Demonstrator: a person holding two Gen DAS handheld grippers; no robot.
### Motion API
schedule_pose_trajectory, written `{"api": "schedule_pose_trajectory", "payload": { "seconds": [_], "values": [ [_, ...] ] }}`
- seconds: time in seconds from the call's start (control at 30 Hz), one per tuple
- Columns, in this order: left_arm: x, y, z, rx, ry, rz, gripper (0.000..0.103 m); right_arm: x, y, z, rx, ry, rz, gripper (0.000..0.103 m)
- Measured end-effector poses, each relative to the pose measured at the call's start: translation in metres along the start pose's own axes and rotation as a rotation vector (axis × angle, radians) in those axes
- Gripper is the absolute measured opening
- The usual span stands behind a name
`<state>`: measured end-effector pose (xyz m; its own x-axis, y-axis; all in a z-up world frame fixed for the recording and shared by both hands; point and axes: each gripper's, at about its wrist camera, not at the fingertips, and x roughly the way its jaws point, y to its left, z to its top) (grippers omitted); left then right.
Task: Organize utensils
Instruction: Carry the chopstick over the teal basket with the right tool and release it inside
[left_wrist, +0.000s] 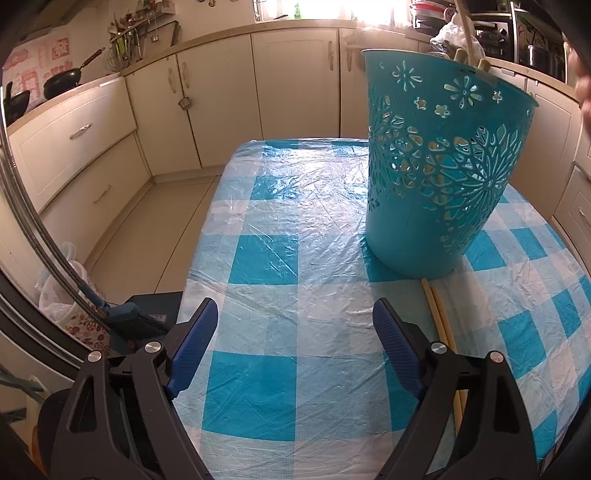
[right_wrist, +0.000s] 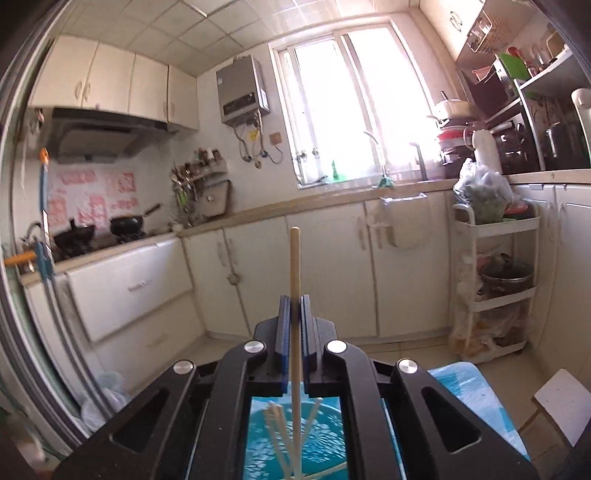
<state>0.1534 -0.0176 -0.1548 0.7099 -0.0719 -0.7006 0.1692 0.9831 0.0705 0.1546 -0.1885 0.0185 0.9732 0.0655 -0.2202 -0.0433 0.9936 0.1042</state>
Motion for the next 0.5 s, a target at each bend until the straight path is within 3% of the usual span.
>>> {"api": "schedule_pose_trajectory", "payload": {
  "seconds": [0.23, 0.5],
  "values": [
    [0.003, 0.004, 0.000, -0.018, 0.013, -0.004, 0.083, 0.009, -0.011, -0.041, 0.003, 0.124, -0.016, 0.007],
    [0.006, 0.007, 0.000, -0.028, 0.022, -0.002, 0.083, -0.036, -0.012, -0.041, 0.017, 0.127, 0.002, 0.029]
  ]
}}
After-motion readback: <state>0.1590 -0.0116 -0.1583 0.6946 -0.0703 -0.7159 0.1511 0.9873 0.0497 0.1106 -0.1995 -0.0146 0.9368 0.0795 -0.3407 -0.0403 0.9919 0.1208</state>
